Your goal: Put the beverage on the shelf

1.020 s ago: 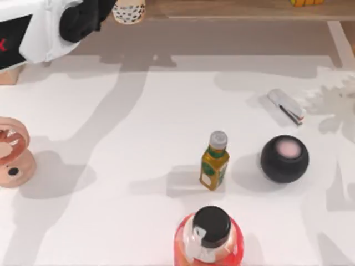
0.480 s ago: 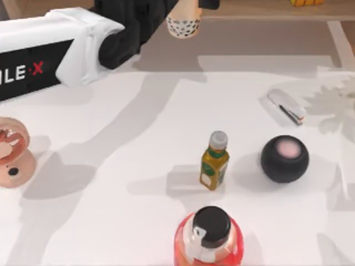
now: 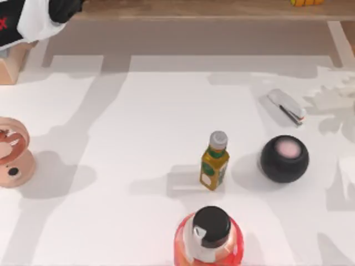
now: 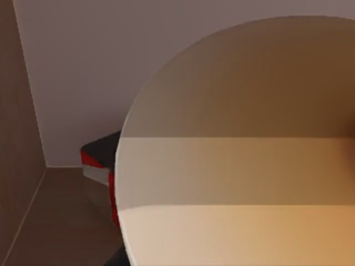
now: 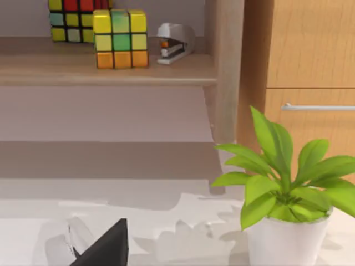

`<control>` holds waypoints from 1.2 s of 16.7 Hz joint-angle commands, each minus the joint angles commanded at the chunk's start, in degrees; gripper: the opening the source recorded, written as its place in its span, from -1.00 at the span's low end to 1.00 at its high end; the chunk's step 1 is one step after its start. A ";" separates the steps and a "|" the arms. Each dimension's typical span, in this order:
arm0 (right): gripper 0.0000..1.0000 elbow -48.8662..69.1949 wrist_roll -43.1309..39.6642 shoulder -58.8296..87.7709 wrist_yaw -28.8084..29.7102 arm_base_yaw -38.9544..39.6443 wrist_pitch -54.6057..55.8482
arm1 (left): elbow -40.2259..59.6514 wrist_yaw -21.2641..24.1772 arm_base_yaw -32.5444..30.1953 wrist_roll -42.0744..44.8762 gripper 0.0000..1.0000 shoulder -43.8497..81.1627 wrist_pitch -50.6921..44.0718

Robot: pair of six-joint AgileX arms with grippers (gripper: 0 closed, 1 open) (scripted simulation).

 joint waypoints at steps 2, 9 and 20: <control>1.00 0.00 0.00 0.00 0.00 0.00 0.00 | 0.21 -0.05 0.19 0.06 -1.00 0.25 -0.11; 1.00 0.00 0.00 0.00 0.00 0.00 0.00 | 0.21 -0.05 0.19 0.06 -0.40 0.25 -0.11; 1.00 0.00 0.00 0.00 0.00 0.00 0.00 | 0.21 -0.05 0.19 0.06 1.00 0.25 -0.11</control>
